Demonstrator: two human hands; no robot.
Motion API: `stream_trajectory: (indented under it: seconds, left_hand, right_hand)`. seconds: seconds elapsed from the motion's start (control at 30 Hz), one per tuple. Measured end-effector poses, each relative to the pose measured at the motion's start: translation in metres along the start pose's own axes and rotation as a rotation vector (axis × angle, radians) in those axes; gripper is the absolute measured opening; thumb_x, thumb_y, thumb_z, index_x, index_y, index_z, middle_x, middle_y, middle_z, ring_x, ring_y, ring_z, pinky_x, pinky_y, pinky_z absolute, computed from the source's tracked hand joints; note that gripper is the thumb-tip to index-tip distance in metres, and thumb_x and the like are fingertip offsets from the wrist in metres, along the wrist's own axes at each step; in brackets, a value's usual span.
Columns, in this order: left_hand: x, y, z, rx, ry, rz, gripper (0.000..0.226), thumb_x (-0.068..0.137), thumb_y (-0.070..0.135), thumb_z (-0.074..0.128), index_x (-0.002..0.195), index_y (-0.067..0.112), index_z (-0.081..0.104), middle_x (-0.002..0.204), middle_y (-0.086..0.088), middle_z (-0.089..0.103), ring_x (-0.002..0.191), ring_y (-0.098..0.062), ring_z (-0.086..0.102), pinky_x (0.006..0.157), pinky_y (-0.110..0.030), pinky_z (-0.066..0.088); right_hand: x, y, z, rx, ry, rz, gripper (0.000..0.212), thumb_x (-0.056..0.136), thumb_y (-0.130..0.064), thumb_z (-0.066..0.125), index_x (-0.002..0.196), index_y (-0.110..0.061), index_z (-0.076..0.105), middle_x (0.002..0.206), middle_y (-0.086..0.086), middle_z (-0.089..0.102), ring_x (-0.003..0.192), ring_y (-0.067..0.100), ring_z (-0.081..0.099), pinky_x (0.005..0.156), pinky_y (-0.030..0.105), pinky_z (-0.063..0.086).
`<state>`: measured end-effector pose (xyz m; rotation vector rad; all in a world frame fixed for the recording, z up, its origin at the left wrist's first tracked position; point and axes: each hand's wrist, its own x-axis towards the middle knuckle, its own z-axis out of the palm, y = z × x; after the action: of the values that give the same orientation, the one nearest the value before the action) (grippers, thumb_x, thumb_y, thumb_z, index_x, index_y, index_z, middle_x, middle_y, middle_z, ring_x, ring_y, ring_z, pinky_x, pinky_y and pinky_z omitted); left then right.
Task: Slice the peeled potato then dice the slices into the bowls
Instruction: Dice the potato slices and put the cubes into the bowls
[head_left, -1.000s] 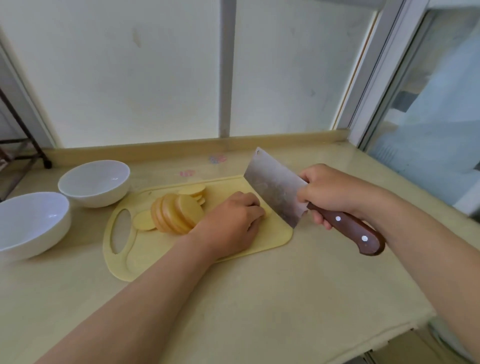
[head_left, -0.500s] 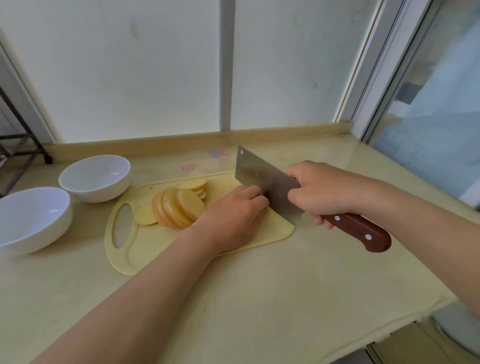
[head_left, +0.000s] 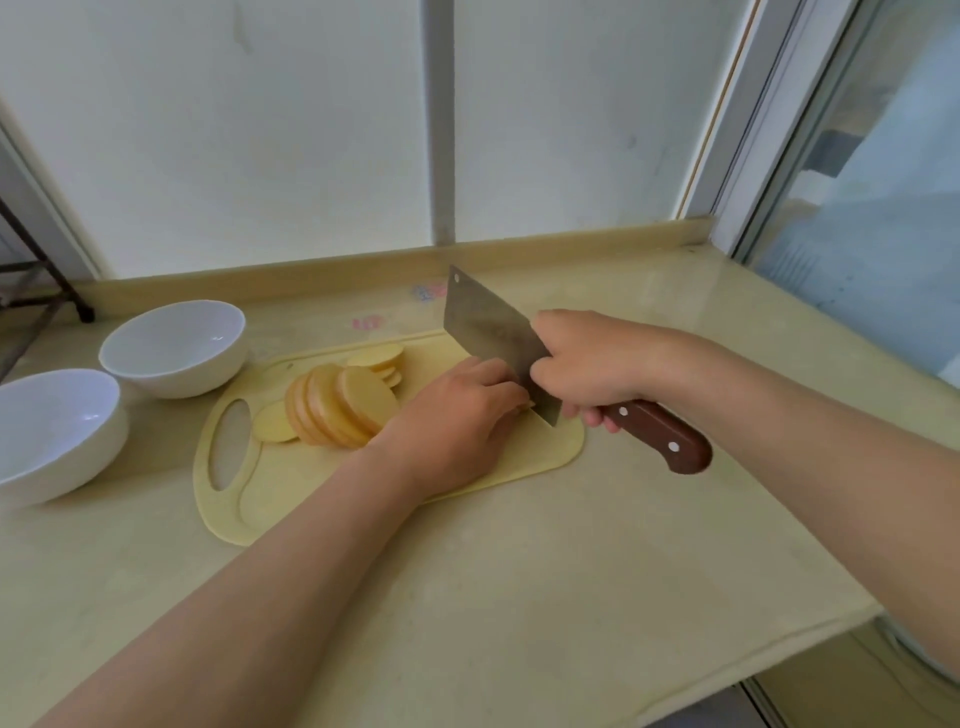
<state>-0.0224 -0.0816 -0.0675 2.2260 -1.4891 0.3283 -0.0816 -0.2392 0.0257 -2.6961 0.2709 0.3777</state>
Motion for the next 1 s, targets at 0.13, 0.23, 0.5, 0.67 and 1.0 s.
stream_trajectory:
  seconds: [0.13,0.23,0.5,0.67,1.0]
  left_hand:
    - [-0.002,0.002,0.0,-0.001,0.057,0.033,0.027,0.095,0.022,0.05,0.1,0.011,0.074,0.097,-0.004,0.066,0.085,-0.025,0.059,0.074,-0.037,0.052]
    - [-0.002,0.003,-0.001,0.007,0.08,0.042,0.027,0.094,0.02,0.05,0.099,0.011,0.074,0.096,-0.004,0.067,0.084,-0.025,0.059,0.075,-0.035,0.051]
    - [-0.003,0.003,-0.002,0.014,0.095,0.027,0.019,0.092,0.013,0.054,0.091,0.009,0.073,0.092,-0.005,0.066,0.081,-0.026,0.058,0.072,-0.036,0.051]
    - [-0.003,0.003,-0.002,0.021,0.102,0.039,0.023,0.094,0.015,0.051,0.092,0.007,0.073,0.091,-0.007,0.066,0.08,-0.027,0.058,0.071,-0.037,0.051]
    - [-0.002,0.002,-0.001,0.039,0.107,0.05,0.011,0.089,0.003,0.065,0.095,0.007,0.073,0.091,-0.009,0.065,0.08,-0.029,0.058,0.071,-0.036,0.051]
  right_hand:
    - [-0.002,0.005,0.001,0.035,0.029,-0.025,0.005,0.092,-0.011,0.042,0.097,-0.012,0.044,0.081,0.022,0.071,0.048,0.028,0.06,0.048,0.035,0.055]
    - [-0.004,0.005,0.003,0.024,0.049,-0.041,0.006,0.091,-0.011,0.042,0.095,-0.014,0.044,0.082,0.021,0.072,0.048,0.028,0.062,0.05,0.037,0.057]
    - [-0.026,0.015,-0.012,0.035,0.074,-0.036,0.019,0.093,-0.007,0.043,0.111,-0.008,0.048,0.082,0.022,0.072,0.048,0.025,0.059,0.044,0.03,0.052]
    - [-0.035,0.013,-0.012,0.034,0.093,-0.037,0.019,0.094,-0.007,0.043,0.112,-0.006,0.047,0.082,0.022,0.07,0.047,0.024,0.057,0.041,0.028,0.049]
    - [-0.036,0.011,-0.007,0.01,0.061,-0.035,0.033,0.093,-0.006,0.043,0.126,-0.004,0.045,0.082,0.023,0.071,0.046,0.025,0.058,0.042,0.028,0.05]
